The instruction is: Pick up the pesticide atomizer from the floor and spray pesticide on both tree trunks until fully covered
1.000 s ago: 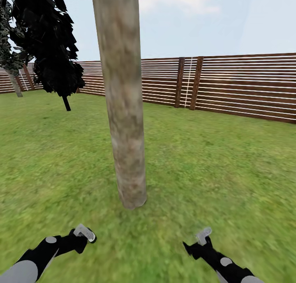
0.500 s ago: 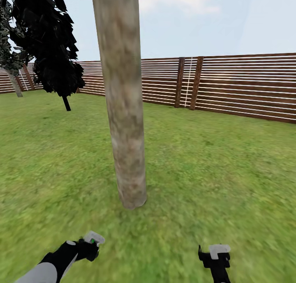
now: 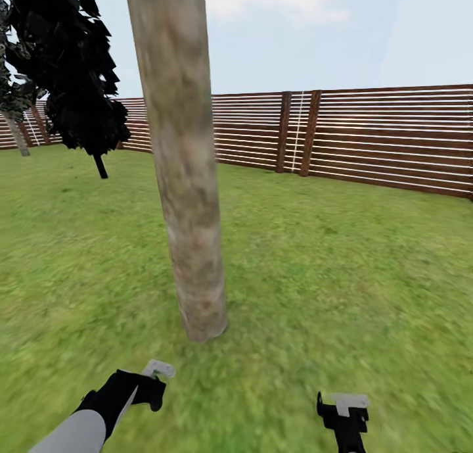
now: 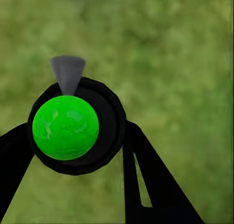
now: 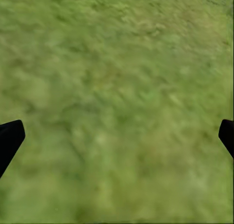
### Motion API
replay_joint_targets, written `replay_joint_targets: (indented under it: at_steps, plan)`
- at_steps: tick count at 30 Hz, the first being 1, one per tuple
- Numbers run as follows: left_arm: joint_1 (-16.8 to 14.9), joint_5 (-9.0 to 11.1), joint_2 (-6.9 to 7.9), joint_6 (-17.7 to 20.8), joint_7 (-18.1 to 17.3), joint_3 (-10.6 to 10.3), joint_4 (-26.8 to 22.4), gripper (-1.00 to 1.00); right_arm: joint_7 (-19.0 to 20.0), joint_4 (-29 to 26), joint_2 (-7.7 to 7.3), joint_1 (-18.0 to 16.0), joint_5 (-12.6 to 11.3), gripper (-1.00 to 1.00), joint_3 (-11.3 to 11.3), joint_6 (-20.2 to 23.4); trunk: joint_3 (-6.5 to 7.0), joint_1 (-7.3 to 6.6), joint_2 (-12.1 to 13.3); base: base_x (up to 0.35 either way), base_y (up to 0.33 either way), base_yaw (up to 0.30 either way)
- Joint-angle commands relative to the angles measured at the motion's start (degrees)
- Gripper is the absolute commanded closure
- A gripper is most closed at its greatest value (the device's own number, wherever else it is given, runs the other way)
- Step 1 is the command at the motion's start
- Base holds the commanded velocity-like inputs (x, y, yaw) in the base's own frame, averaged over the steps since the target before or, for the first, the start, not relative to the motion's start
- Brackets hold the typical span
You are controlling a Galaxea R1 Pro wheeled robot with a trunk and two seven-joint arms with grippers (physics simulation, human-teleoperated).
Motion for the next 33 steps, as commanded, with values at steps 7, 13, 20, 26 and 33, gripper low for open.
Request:
replay_joint_targets:
  at_steps: [7,13,20,26,33]
  plan:
    - [-0.56,-0.3,-0.98,2.31,-0.66,0.49,-0.12,1.0,0.09,0.26,-0.06,-0.03,-1.19,-1.0,-7.92,0.17,-0.06,0.01,-0.02,0.054,-0.061,-0.085]
    - [-1.47,-0.28,-1.09,9.16,-0.97,0.4,-1.25,1.0,0.1,0.34,-0.2,-0.03,-1.2,-1.0,-8.04,0.17,-0.06,0.01,-0.02,0.001,-0.001,-0.001]
    - [-1.25,-0.36,0.14,13.29,-1.11,-0.07,-2.18,1.0,0.03,0.29,-0.15,-0.03,-1.2,-1.0,-8.04,0.17,-0.28,0.23,-0.42,0.0,0.0,0.0]
    - [-1.66,-0.25,-0.65,13.38,-1.09,0.13,-2.95,1.0,0.02,0.26,-0.13,-0.03,-1.2,-1.0,-8.05,0.17,-0.77,0.23,-0.42,0.0,0.0,0.0]
    - [-1.64,-0.21,-0.67,13.47,-1.09,0.35,-3.53,1.0,0.02,0.26,-0.12,-0.03,-1.2,-1.0,-8.05,0.17,-2.49,1.55,-2.83,0.0,0.0,0.0]
